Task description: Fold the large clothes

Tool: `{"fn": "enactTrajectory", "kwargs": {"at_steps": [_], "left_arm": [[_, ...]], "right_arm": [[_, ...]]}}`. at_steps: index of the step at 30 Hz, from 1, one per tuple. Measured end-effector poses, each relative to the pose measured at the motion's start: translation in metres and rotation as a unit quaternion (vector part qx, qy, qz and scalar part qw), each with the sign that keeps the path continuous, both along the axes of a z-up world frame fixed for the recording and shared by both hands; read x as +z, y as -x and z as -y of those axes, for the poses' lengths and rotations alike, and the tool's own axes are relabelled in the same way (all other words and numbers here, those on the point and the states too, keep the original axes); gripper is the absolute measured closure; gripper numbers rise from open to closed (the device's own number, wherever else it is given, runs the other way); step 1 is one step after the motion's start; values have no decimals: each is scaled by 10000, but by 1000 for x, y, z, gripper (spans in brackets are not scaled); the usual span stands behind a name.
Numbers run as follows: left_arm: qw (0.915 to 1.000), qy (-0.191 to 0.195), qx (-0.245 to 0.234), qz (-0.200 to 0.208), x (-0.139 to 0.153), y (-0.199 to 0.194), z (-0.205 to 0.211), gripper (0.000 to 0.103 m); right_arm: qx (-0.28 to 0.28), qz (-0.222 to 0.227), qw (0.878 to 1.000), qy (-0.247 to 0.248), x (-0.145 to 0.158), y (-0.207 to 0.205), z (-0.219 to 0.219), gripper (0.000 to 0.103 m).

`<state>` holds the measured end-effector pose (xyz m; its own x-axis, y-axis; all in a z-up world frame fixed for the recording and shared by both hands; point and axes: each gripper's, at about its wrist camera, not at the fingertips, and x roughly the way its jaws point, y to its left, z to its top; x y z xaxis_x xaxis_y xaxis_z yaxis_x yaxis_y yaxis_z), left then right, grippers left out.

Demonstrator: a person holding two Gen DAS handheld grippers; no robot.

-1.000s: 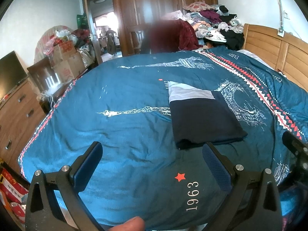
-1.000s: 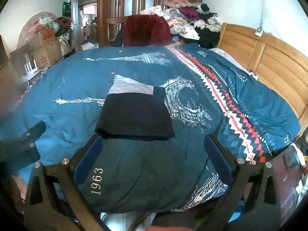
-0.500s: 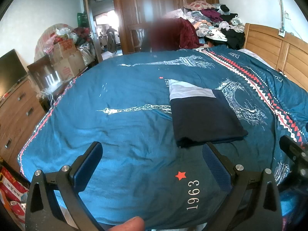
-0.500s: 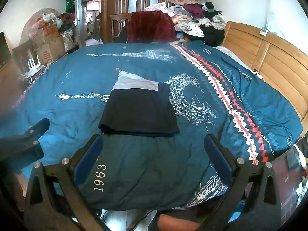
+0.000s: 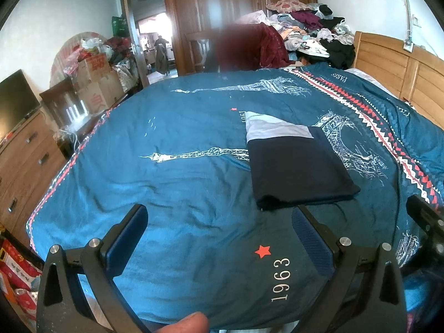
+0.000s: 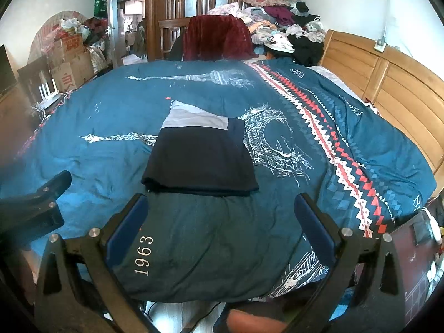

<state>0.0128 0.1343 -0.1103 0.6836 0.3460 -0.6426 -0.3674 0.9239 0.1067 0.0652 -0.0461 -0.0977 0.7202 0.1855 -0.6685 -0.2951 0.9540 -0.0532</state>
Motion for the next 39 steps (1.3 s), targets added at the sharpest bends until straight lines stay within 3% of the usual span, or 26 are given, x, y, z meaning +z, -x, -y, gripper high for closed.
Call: {"fn": "enactTrajectory", "kwargs": {"at_steps": [39], "left_arm": [[10000,51,26,-26,-4,0,-4,0]], "right_arm": [[33,-21,10000,17,-2,0,-2,0]]}}
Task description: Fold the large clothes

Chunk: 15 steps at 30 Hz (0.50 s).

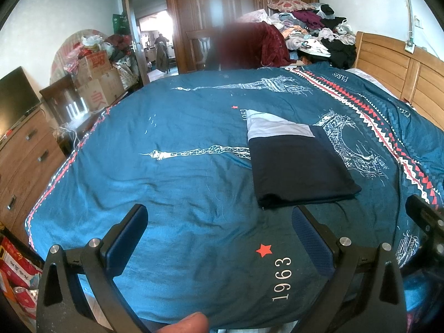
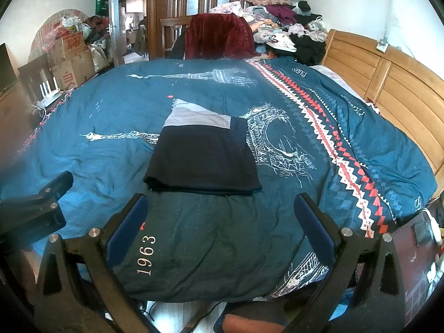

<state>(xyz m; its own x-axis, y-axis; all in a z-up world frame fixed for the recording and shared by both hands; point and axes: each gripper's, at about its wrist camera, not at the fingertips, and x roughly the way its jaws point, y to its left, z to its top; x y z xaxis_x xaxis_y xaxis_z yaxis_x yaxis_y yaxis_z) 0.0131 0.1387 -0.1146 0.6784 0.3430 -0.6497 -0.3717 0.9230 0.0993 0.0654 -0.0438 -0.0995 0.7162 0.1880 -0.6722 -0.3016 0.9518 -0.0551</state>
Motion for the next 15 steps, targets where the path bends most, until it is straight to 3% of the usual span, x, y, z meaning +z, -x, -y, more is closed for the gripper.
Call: {"fn": "enactTrajectory", "kwargs": {"at_steps": [15], "left_arm": [[10000,21,0,7,-1,0,-2,0]], "right_arm": [[-37,12,10000,21,-1,-2,-3,0]]}}
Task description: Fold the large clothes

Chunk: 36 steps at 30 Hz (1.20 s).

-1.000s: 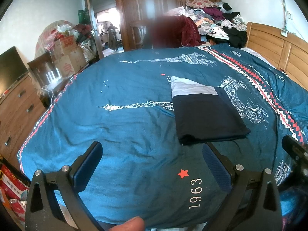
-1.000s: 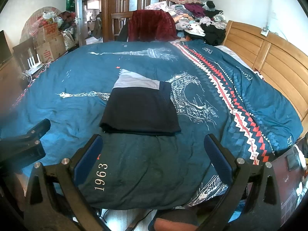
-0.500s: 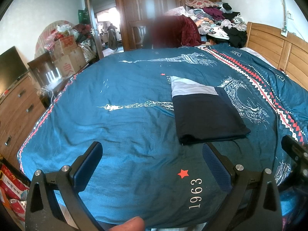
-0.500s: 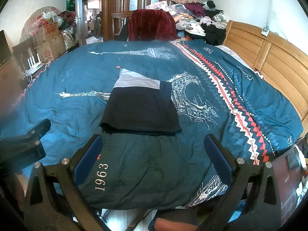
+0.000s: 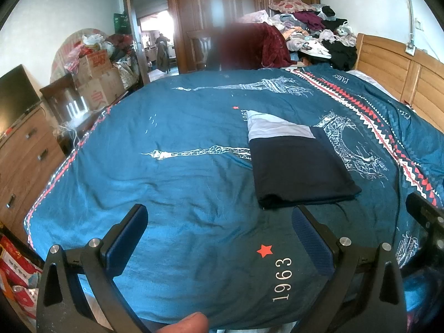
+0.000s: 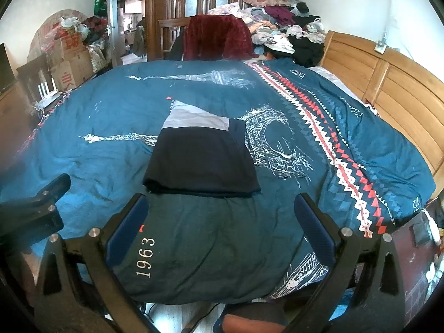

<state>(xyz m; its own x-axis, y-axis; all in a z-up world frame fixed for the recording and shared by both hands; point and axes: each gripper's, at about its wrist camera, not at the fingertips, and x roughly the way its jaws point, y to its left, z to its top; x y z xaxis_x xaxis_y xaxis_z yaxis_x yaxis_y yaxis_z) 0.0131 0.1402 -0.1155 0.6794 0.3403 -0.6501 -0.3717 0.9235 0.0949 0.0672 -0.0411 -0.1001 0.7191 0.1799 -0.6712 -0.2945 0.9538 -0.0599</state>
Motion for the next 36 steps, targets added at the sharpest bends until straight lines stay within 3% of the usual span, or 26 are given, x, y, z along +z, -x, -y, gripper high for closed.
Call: {"fn": "enactTrajectory", "kwargs": {"at_steps": [36], "left_arm": [[10000,-41,-53,42,-3,5,11,0]], "right_arm": [[-131,13,9999,100,-1,-4,0,0]]}}
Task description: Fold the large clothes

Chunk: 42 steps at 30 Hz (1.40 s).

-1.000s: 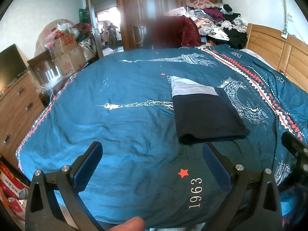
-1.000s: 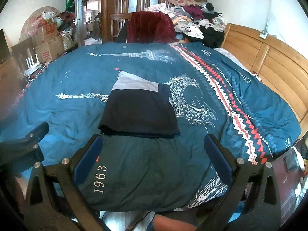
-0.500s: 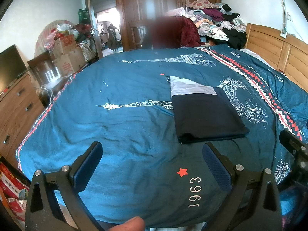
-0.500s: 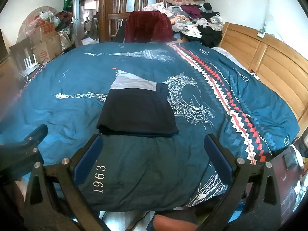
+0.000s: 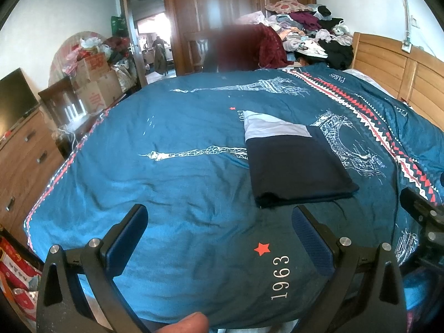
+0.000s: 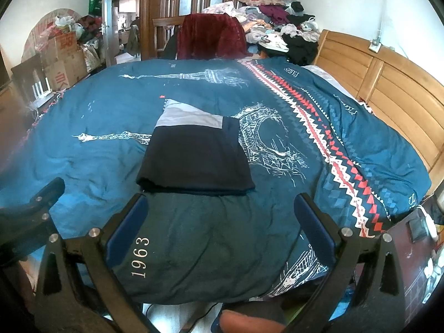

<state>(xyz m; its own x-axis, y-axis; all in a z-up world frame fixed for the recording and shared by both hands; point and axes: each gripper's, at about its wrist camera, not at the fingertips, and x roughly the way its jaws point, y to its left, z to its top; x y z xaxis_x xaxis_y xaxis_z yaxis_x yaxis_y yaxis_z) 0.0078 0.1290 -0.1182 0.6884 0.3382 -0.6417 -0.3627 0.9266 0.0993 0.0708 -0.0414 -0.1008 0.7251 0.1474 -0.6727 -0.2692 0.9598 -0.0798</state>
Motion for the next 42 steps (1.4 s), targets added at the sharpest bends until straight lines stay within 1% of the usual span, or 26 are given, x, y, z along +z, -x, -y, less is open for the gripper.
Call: {"fn": "enactTrajectory", "kwargs": {"at_steps": [5,13,15,17,19,27,32,36,40,42], "left_arm": [[10000,-29,-40,4,2,-1,2,0],[9999,-77,-89,8,4,-1,6,0],[9999,-81,-99,6,5,-1,6,0],[9999,-103,-119,13,6,-1,8,0],[9998,-119,-125,21,7,1,8,0],[9998,-134,-128,41,9,2,8,0],[9999,-82,-120,82,10,1,8,0],[9996,91,-193,208,12,3,7,0],[9994,-27,-230,243,12,4,10,0],[9994,112,-261,187,10,2,9,0]], "right_arm": [[19,-49,10000,-70,0,-2,1,0],[93,68,9998,-155,0,-5,4,0],[136,-59,9999,-84,-6,-12,2,0],[49,-211,9997,64,-13,-19,0,0],[21,-194,9997,145,-15,-17,-1,0],[-35,-306,9995,-42,-13,-16,5,0],[-62,-318,9995,-24,-15,-17,6,0],[-79,-265,9996,32,-16,-15,4,0],[-78,-280,9996,-12,-17,-15,5,0],[-78,-280,9996,-14,-17,-15,5,0]]}}
